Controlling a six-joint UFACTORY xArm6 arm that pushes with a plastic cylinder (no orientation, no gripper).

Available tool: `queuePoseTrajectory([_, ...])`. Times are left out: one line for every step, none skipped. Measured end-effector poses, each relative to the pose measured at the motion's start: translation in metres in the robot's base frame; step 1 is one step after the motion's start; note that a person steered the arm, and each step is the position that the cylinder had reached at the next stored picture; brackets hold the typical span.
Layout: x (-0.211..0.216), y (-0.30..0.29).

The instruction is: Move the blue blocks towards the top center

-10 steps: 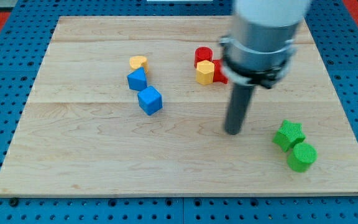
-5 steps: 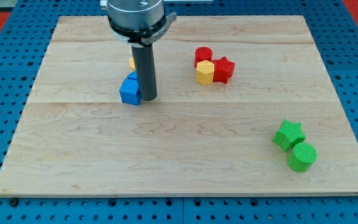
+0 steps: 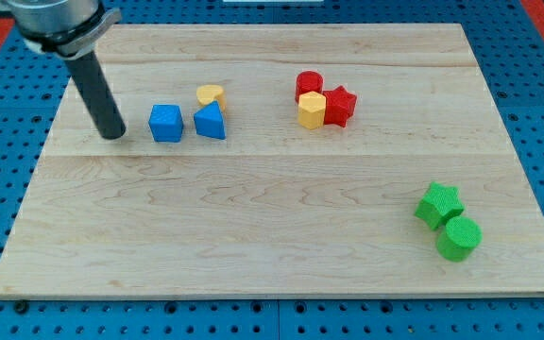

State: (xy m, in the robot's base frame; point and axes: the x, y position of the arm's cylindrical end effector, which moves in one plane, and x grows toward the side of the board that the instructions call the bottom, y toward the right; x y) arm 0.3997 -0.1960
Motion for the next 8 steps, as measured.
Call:
queuePoseTrajectory([-0.002, 0.047])
queuePoseTrajectory([0.003, 0.105])
queuePoseTrajectory([0.024, 0.157])
queuePoseTrajectory([0.038, 0.205])
queuePoseTrajectory([0.020, 0.220])
queuePoseTrajectory([-0.012, 0.221])
queuePoseTrajectory([-0.044, 0.214])
queuePoseTrajectory([-0.069, 0.192])
